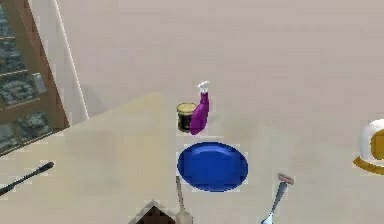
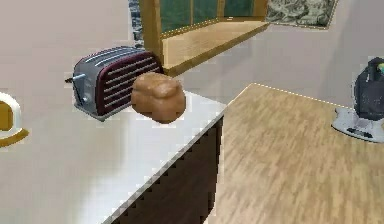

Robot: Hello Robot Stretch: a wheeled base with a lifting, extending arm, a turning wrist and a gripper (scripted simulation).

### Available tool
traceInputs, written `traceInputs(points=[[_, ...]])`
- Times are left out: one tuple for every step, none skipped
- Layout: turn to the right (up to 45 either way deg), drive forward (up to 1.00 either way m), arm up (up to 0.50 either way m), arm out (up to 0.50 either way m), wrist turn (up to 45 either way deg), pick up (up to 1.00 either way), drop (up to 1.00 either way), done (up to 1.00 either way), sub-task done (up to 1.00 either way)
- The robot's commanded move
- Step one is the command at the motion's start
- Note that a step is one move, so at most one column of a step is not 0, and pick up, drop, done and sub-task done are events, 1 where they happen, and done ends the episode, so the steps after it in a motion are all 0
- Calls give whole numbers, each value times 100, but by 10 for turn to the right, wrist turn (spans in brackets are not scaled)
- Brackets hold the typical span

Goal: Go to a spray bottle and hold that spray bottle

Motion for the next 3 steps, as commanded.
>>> traceInputs(points=[[-450, 0, 0, 0, 0, 0, 0, 0, 0], [-360, 0, 0, 0, 0, 0, 0, 0, 0], [0, 0, 50, 0, 0, 0, 0, 0, 0]])
